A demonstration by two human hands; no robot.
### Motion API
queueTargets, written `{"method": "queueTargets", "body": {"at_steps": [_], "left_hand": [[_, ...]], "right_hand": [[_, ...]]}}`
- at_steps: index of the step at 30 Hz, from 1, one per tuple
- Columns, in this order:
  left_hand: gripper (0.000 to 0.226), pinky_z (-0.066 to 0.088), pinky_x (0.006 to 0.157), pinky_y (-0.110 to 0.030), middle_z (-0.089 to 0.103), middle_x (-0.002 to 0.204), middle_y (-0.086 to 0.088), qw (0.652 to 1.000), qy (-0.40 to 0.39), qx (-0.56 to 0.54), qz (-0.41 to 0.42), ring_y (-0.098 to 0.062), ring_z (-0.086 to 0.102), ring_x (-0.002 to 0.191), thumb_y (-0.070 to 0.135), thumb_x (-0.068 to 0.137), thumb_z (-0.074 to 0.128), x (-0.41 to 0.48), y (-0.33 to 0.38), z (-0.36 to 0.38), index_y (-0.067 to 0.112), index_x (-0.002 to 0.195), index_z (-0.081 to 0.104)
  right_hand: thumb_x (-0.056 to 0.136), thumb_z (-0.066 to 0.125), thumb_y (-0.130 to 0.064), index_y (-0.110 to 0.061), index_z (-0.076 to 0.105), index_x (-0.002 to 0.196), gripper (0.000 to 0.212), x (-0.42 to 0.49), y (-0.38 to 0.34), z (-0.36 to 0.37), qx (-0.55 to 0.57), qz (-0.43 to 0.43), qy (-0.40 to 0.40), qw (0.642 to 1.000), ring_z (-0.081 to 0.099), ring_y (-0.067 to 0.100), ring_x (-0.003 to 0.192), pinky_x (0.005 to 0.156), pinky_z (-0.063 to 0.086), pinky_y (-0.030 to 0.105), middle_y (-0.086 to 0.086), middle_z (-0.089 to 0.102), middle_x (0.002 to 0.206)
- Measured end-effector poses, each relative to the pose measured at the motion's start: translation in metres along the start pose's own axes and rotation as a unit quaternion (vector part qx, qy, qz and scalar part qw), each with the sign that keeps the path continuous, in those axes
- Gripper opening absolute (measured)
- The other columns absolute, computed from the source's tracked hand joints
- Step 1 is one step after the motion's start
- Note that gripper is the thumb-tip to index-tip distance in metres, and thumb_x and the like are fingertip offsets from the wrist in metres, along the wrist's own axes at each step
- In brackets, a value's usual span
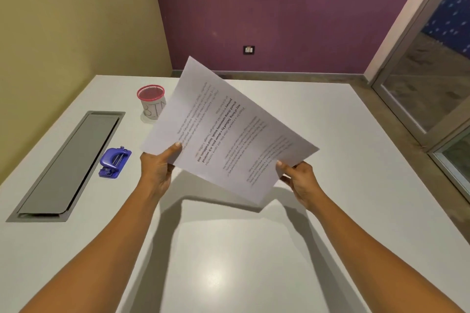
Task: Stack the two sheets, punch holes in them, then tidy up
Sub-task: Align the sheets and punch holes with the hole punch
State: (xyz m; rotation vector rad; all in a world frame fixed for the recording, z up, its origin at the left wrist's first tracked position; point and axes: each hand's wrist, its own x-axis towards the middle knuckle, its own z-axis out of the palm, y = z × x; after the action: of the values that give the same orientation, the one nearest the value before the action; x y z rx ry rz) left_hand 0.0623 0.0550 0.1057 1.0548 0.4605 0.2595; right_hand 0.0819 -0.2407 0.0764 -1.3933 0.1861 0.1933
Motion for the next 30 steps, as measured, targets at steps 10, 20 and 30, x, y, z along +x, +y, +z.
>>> {"method": "queueTargets", "body": {"at_steps": [10,20,30], "left_hand": [[0.043,0.048,0.084,-0.032,0.065,0.107,-0.008,0.95,-0.083,0.301,0.015,-0.026,0.063,0.092,-0.007,0.071,0.071,0.007,-0.003,-0.027,0.001,0.112,0.062],[0.037,0.047,0.079,-0.028,0.065,0.106,-0.003,0.95,-0.092,0.296,0.034,-0.021,0.063,0.09,0.001,0.076,0.07,0.001,-0.011,-0.027,0.01,0.111,0.062],[0.022,0.046,0.065,-0.02,0.067,0.088,0.01,0.951,-0.083,0.295,0.037,-0.006,0.062,0.082,0.007,0.08,0.068,-0.004,-0.02,-0.026,0.023,0.095,0.063]], "right_hand": [[0.085,0.059,0.0,-0.003,0.061,0.108,0.023,0.006,-0.016,-0.024,-0.086,-0.046,-0.008,0.995,0.06,0.024,0.1,0.097,0.045,0.038,0.007,0.066,0.103],[0.085,0.061,-0.004,-0.016,0.065,0.098,0.018,0.009,-0.012,-0.019,-0.115,-0.046,-0.023,0.992,0.064,-0.001,0.086,0.073,0.051,0.014,-0.008,0.068,0.094],[0.084,0.063,-0.002,-0.017,0.065,0.097,0.02,0.009,-0.001,-0.022,-0.131,-0.041,0.004,0.991,0.062,-0.001,0.086,0.07,0.05,0.013,-0.002,0.068,0.095]]}}
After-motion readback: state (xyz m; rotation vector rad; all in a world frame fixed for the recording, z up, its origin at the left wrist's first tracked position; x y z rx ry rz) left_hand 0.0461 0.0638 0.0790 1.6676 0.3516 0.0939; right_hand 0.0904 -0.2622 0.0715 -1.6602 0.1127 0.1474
